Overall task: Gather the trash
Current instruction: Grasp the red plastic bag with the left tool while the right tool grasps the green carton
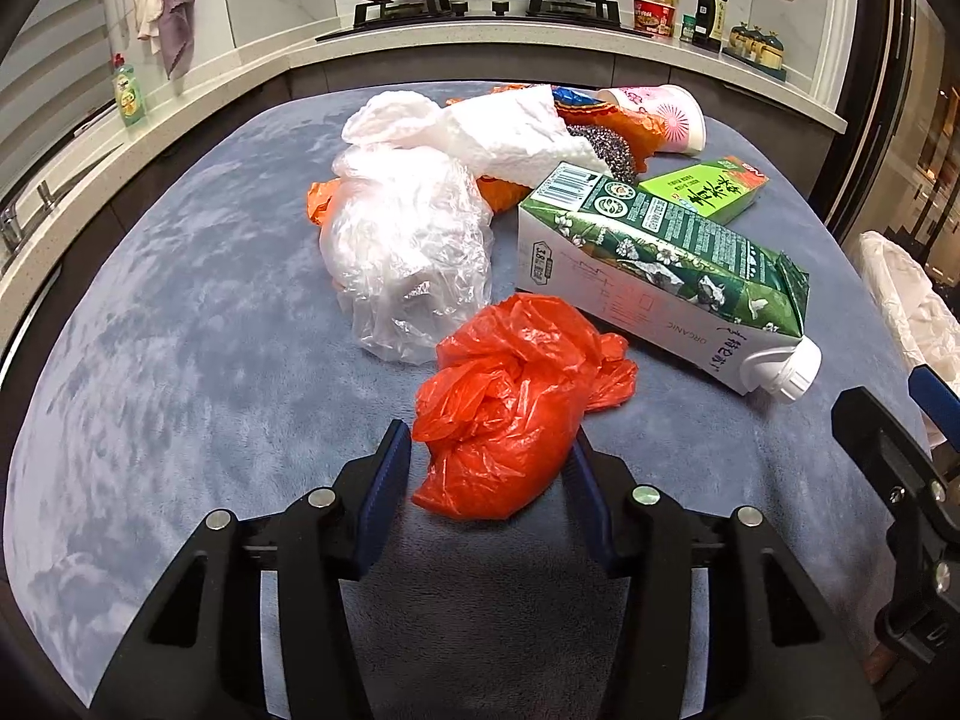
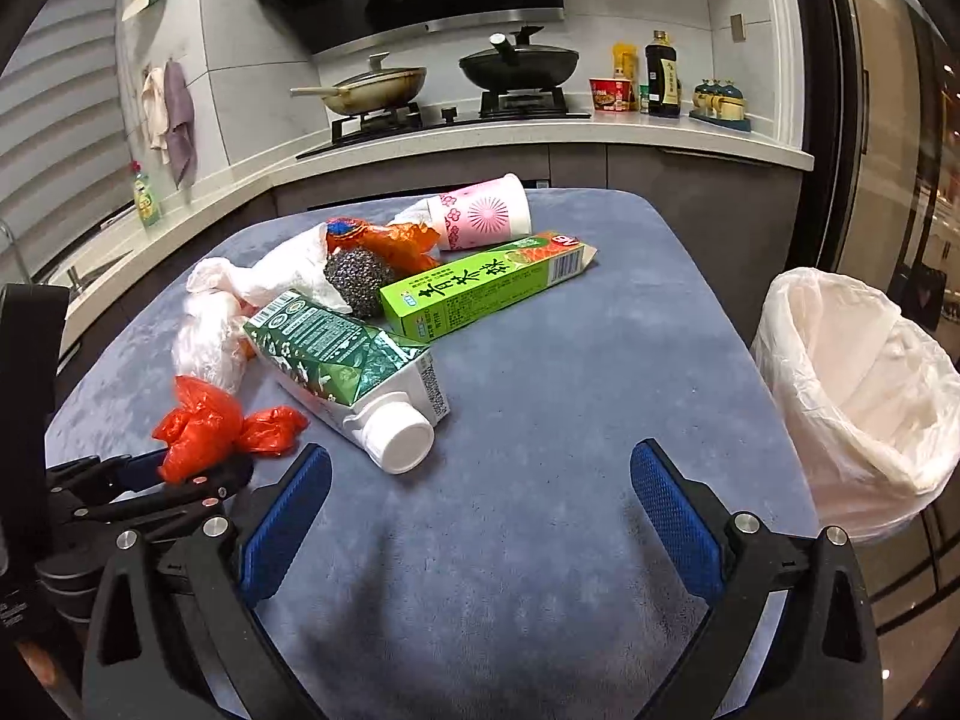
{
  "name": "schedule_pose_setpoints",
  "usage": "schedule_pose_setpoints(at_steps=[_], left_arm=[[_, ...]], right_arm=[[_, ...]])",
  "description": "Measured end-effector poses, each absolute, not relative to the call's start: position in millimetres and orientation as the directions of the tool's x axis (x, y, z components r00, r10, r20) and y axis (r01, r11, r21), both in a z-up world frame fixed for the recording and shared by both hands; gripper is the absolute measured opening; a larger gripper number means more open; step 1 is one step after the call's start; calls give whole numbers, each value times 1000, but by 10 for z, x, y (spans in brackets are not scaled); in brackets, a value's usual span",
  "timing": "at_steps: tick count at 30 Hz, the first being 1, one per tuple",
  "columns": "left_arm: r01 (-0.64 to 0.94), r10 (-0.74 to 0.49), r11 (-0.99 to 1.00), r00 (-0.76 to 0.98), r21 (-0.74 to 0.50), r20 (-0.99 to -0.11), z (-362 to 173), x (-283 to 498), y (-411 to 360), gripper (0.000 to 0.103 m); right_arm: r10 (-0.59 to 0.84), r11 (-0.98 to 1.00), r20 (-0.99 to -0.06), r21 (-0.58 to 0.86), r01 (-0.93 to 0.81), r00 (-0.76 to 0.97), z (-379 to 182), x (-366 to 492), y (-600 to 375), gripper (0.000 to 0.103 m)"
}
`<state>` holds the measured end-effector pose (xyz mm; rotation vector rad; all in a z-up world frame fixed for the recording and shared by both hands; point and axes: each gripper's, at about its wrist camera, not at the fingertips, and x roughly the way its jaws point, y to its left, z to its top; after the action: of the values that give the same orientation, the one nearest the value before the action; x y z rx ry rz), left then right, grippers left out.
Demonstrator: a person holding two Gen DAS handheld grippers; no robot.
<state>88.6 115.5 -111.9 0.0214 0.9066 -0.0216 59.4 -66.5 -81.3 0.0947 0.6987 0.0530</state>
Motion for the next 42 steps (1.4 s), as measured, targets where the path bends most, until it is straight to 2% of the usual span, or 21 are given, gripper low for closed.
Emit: schedule_pose_setpoints(at_steps=[2, 5, 7, 14, 22, 31, 35, 42], left_arm=[[28, -16, 1000, 614, 2, -789, -1102, 889, 1167, 37], [29, -43, 999, 598, -32, -801, -1075, 914, 1226, 35], [28, -57, 998, 591, -50, -805, -1057, 915, 1258, 34], [29, -72, 997, 577, -68, -813, -1015, 902, 1340, 34], [31, -85, 996, 555, -81, -828, -1030, 935, 1412, 34], [28, -98, 995, 547, -99, -831, -1046, 976, 1447, 34], [32, -106, 994, 546, -106, -831, -1044, 983, 1460, 34], [33, -111, 993, 549, -111, -829, -1058, 980, 1459, 34]], right_arm=[[87, 995, -632, 88, -41, 770, -787, 613, -612, 96], [79, 997, -633, 44, -67, 770, -753, 678, -515, 96], [104, 994, -670, 41, -103, 735, -736, 816, -451, 96], [181, 978, -691, 55, -199, 700, -724, 1140, -331, 96], [205, 963, -732, 32, -267, 649, -896, 1387, -186, 96], [175, 929, -806, -55, -366, 565, -1117, 1498, 89, 96], [232, 932, -831, 42, -359, 506, -1163, 1594, 25, 98], [228, 932, -821, 30, -361, 522, -1157, 1557, 52, 97]])
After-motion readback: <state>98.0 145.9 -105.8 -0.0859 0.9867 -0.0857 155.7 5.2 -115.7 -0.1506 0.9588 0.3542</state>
